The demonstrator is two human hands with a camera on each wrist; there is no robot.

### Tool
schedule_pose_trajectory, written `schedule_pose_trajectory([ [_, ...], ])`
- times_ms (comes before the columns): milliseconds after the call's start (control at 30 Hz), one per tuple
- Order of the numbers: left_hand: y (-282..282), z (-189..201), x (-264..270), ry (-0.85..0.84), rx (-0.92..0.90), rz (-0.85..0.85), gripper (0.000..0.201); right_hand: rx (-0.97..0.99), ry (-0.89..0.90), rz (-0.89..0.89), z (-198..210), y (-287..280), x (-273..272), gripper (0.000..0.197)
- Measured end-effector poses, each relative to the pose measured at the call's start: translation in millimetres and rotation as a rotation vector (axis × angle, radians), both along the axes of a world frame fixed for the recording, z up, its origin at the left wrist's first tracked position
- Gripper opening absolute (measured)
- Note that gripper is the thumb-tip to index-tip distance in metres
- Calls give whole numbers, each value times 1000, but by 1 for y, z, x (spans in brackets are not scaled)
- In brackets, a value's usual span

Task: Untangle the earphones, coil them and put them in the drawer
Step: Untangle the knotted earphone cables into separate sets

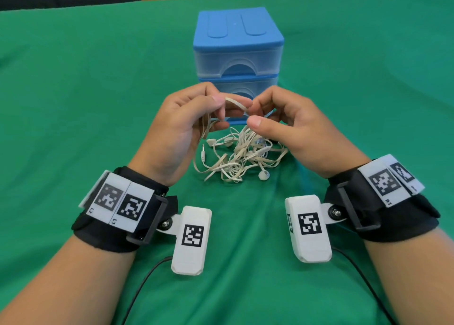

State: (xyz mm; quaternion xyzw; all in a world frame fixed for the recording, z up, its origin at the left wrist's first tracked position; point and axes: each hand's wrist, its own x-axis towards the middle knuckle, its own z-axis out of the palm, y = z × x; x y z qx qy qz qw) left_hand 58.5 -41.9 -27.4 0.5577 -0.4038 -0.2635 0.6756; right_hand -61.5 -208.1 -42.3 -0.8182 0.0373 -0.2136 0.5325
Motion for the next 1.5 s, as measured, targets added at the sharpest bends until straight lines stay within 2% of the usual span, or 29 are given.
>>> schedule_pose_trajectory([
  [100, 0, 1, -1, 9, -14, -27, 23, 12, 13, -16, -2, -2, 0, 27],
  [200, 0, 2, -1, 55, -82, -23, 23, -56, 23, -11, -2, -2, 1, 7],
  [300, 1, 3, 3, 143, -182, 31, 23, -18, -23, -67, -2, -5, 2, 17],
  [367, 3, 4, 5, 175, -226, 108, 25, 27, -53, -107, 0, -6, 2, 17],
  [500, 7, 6, 12, 162, -283, 263, 26, 69, -85, -107, 4, -6, -1, 19],
  [600, 10, 9, 17, 101, -263, 403, 19, 39, -18, -26, 4, -5, -5, 31],
  [733, 9, 3, 25, 1, -78, 554, 8, -58, 167, 51, 2, -3, -8, 25],
  [833, 7, -4, 29, -53, 168, 505, 16, -98, 267, 79, 1, -5, -8, 32],
  [900, 6, -7, 29, -107, 294, 437, 17, -158, 295, 70, 0, -6, -8, 25],
  [1000, 6, -11, 31, -202, 373, 376, 12, -109, 270, 23, -2, -10, -8, 13],
  [1167, 7, -17, 36, -290, 295, 448, 15, 38, 199, -24, -7, -13, -5, 28],
  [1267, 9, -12, 33, -425, 196, 499, 7, 61, 162, -37, -7, -13, -3, 28],
  [1300, 10, -9, 29, -445, 158, 446, 7, 63, 150, -39, -7, -13, -3, 28],
  [1367, 9, -5, 19, -458, 135, 238, 13, 70, 125, -41, -6, -13, -3, 26],
  [1433, 7, -5, 12, -471, 225, 47, 16, 86, 103, -48, -6, -13, -2, 24],
  [1500, 5, -9, 10, -469, 345, -44, 19, 99, 91, -53, -7, -14, -2, 21],
])
